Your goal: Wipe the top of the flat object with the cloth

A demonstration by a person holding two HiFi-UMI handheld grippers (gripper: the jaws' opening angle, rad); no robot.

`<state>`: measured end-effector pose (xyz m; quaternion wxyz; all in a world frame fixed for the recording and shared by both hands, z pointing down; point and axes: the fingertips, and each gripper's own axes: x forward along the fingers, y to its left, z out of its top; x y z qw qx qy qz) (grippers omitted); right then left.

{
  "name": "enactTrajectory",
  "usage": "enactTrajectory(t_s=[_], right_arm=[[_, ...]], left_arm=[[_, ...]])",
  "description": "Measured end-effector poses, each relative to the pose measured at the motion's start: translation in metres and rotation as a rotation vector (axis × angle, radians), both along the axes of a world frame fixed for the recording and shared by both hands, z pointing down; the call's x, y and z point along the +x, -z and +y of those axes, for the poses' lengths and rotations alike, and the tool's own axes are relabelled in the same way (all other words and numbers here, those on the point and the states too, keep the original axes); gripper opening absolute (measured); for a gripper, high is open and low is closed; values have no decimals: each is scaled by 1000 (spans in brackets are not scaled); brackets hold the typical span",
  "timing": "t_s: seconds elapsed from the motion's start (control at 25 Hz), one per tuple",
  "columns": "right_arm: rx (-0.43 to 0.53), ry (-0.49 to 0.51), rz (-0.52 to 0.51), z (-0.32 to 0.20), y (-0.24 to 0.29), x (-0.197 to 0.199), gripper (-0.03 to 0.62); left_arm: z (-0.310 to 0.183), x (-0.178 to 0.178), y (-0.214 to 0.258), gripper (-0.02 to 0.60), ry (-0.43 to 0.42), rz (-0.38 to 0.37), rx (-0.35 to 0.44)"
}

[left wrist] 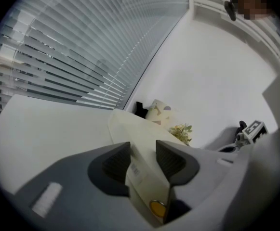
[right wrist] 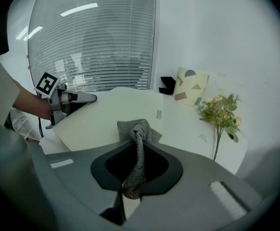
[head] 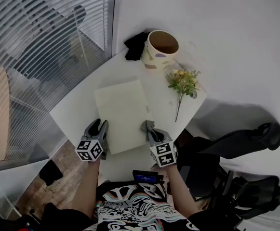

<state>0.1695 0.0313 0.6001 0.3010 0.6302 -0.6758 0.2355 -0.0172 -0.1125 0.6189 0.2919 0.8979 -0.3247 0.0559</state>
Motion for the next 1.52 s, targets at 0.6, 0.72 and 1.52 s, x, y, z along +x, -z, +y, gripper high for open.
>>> enactTrajectory(t_s=[0.6,0.72,1.52], right_arm=[[-36,13,-2,12,0,-7,20],[-40,11,-12,12,0,-8,20],[-77,58,-50,9,-2,-29,20]], left_arm=[[-1,1,0,218,0,1,1],[-1,0,0,218,1,2,3],[0,0,0,218,10,-4,14]])
